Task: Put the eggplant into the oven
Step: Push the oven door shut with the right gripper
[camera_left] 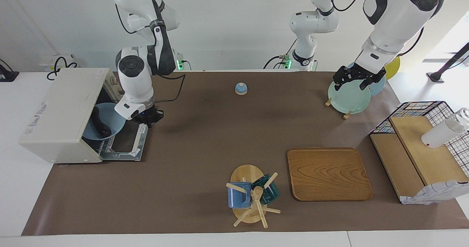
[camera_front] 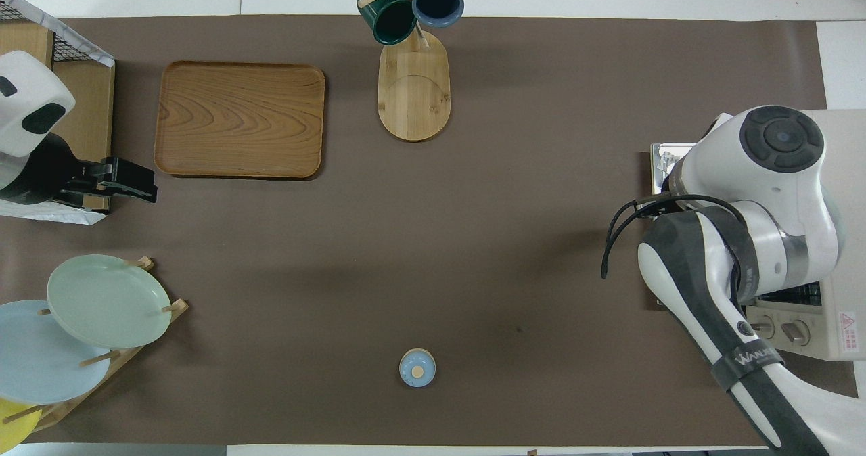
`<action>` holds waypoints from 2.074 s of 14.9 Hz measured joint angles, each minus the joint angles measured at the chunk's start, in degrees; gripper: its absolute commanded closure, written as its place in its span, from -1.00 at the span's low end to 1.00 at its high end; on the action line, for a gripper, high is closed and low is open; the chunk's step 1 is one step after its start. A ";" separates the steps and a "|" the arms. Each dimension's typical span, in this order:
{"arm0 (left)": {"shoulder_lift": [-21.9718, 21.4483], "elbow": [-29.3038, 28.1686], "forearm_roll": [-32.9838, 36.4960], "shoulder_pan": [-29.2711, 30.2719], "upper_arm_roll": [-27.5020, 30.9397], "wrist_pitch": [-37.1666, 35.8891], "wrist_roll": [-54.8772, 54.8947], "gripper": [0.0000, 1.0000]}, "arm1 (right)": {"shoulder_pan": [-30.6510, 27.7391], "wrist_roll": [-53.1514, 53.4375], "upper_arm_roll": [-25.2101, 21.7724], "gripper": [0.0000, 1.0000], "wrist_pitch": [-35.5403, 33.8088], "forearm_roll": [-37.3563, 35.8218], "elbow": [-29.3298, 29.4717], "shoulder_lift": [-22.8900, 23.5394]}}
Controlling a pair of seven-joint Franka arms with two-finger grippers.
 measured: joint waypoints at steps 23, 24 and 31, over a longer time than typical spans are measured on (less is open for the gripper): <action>0.00 0.00 0.00 0.00 0.00 0.00 0.00 -1.00 | 1.08 2.13 0.83 1.00 -0.01 -14.50 -1.74 4.01; 0.00 0.00 0.00 0.00 0.00 0.00 0.00 -1.00 | 1.27 1.14 0.97 1.00 -2.78 -14.47 -0.21 3.65; 0.00 0.00 0.00 0.00 0.00 0.00 0.00 -1.00 | -4.57 -12.63 0.46 1.00 -14.85 -14.46 6.49 -5.41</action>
